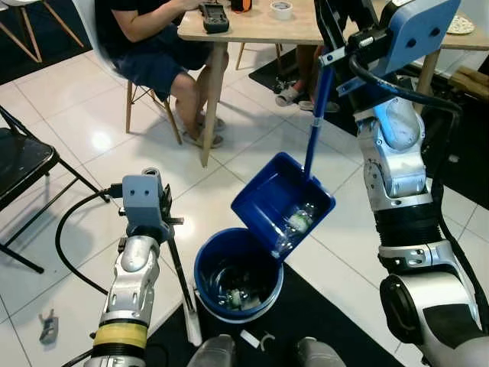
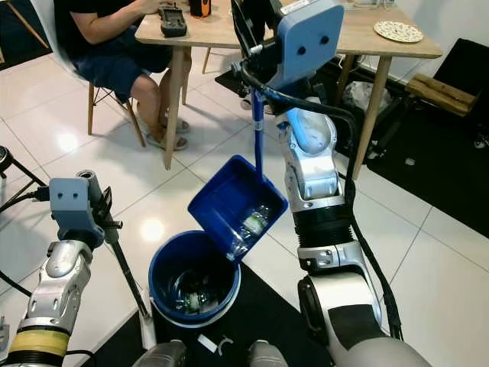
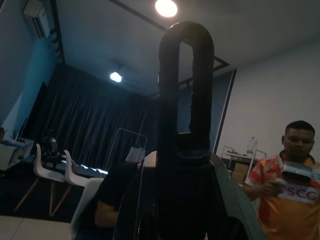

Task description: Sweep floor

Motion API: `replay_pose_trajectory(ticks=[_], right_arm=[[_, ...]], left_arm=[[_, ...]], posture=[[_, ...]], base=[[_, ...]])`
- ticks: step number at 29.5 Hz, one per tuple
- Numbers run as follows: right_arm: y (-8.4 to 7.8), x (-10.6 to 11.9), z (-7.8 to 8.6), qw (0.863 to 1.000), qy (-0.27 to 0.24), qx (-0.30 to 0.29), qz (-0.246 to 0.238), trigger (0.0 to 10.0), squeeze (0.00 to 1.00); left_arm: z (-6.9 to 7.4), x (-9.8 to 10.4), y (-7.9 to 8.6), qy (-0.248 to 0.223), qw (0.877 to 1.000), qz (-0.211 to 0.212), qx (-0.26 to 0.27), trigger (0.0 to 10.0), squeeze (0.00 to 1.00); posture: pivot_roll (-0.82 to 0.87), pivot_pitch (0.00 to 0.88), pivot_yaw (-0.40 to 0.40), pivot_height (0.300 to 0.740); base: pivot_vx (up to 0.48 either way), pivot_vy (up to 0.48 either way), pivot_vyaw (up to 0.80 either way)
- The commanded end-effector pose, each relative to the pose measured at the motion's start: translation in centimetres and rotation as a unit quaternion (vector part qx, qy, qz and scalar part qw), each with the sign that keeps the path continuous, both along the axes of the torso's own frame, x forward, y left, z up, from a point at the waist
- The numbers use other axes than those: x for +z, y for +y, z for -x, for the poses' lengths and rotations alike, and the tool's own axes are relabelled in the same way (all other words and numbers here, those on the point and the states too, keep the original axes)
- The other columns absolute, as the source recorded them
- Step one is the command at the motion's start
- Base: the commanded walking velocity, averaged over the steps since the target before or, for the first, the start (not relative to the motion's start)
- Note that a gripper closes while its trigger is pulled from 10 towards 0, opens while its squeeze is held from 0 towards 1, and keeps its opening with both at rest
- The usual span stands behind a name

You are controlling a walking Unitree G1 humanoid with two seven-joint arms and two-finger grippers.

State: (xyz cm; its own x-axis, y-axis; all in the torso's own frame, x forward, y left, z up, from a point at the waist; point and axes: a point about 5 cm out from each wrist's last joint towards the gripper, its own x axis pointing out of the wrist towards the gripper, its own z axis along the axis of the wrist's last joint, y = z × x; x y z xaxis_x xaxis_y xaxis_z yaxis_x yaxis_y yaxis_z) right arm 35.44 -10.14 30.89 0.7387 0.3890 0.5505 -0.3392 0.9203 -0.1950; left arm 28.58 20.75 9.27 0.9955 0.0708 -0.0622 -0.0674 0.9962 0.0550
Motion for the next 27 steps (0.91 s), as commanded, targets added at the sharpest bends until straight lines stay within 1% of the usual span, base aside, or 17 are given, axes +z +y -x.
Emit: replay_pose_trajectory(ticks=[1, 2, 4, 6, 7, 8, 9, 10, 11, 13, 15, 16, 19, 25, 27], right_arm=[[0.8, 1.5, 0.1, 0.999, -0.037, 0.007, -0.003, 10.0, 0.0], [0.8, 1.5, 0.1, 0.999, -0.037, 0.007, -0.003, 10.0, 0.0], [1.6, 1.8, 0.1, 0.999, -0.049, 0.016, 0.004, 10.0, 0.0], [1.6, 1.8, 0.1, 0.999, -0.049, 0.016, 0.004, 10.0, 0.0], [2.1, 2.0, 0.2, 0.998, -0.055, 0.023, 0.01, 10.0, 0.0], [2.1, 2.0, 0.2, 0.998, -0.055, 0.023, 0.01, 10.0, 0.0], [2.6, 2.1, 0.3, 0.998, -0.061, 0.029, 0.017, 10.0, 0.0], [3.4, 2.2, 0.5, 0.996, -0.07, 0.039, 0.029, 10.0, 0.0], [3.4, 2.2, 0.5, 0.996, -0.07, 0.039, 0.029, 10.0, 0.0], [5.0, 2.6, 0.8, 0.993, -0.089, 0.058, 0.051, 10.0, 0.0], [6.2, 2.8, 1.0, 0.99, -0.101, 0.07, 0.066, 10.0, 0.0], [6.2, 2.8, 1.0, 0.99, -0.101, 0.07, 0.066, 10.0, 0.0], [7.5, 3.1, 1.0, 0.987, -0.116, 0.08, 0.079, 10.0, 0.0], [8.3, 3.6, 1.1, 0.984, -0.133, 0.084, 0.085, 10.0, 0.0], [8.8, 3.8, 1.3, 0.982, -0.142, 0.089, 0.091, 10.0, 0.0]], left_arm=[[-0.3, 0.2, -0.4, -0.007, 1.0, -0.001, -0.005, 10.0, 0.0], [-0.3, 0.2, -0.4, -0.007, 1.0, -0.001, -0.005, 10.0, 0.0], [-0.3, 0.3, -0.4, -0.007, 1.0, -0.001, -0.006, 10.0, 0.0], [-0.3, 0.3, -0.4, -0.007, 1.0, -0.001, -0.006, 10.0, 0.0], [-0.3, 0.3, -0.4, -0.007, 1.0, -0.001, -0.006, 10.0, 0.0], [-0.3, 0.3, -0.4, -0.007, 1.0, -0.001, -0.006, 10.0, 0.0], [-0.4, 0.3, -0.4, -0.007, 1.0, -0.001, -0.007, 10.0, 0.0], [-0.4, 0.3, -0.4, -0.008, 1.0, -0.001, -0.007, 10.0, 0.0], [-0.4, 0.3, -0.4, -0.008, 1.0, -0.001, -0.007, 10.0, 0.0], [-0.5, 0.3, -0.4, -0.008, 1.0, -0.002, -0.007, 10.0, 0.0], [-0.5, 0.3, -0.5, -0.008, 1.0, -0.001, -0.007, 10.0, 0.0], [-0.5, 0.3, -0.5, -0.008, 1.0, -0.001, -0.007, 10.0, 0.0], [-0.4, 0.3, -0.4, -0.01, 1.0, -0.001, -0.004, 10.0, 0.0], [-0.4, 0.3, -0.3, -0.01, 1.0, 0.0, -0.001, 10.0, 0.0], [-0.4, 0.3, -0.4, -0.011, 1.0, 0.0, -0.002, 10.0, 0.0]], posture=[[0.1, 0.05, 0.006, 0.74], [0.1, 0.05, 0.006, 0.74], [0.1, 0.05, 0.009, 0.74], [0.1, 0.05, 0.009, 0.74], [0.1, 0.05, 0.009, 0.74], [0.1, 0.05, 0.009, 0.74], [0.1, 0.049, 0.011, 0.74], [0.1, 0.048, 0.011, 0.74], [0.1, 0.048, 0.011, 0.74], [0.1, 0.045, 0.007, 0.74], [0.11, 0.042, 0.002, 0.74], [0.11, 0.042, 0.002, 0.74], [0.11, 0.039, -0.003, 0.74], [0.11, 0.034, -0.006, 0.74], [0.11, 0.033, -0.004, 0.74]], base=[[0.0, 0.0, 0.0], [0.0, 0.0, 0.0], [0.0, 0.0, 0.0], [0.0, 0.0, 0.0], [0.0, 0.0, 0.0], [0.0, 0.0, 0.0], [0.0, 0.0, 0.0], [0.0, 0.0, 0.0], [0.0, 0.0, 0.0], [0.0, 0.0, 0.0], [0.0, 0.0, 0.0], [0.0, 0.0, 0.0], [0.0, 0.0, 0.0], [0.0, 0.0, 0.0], [0.0, 0.0, 0.0]])
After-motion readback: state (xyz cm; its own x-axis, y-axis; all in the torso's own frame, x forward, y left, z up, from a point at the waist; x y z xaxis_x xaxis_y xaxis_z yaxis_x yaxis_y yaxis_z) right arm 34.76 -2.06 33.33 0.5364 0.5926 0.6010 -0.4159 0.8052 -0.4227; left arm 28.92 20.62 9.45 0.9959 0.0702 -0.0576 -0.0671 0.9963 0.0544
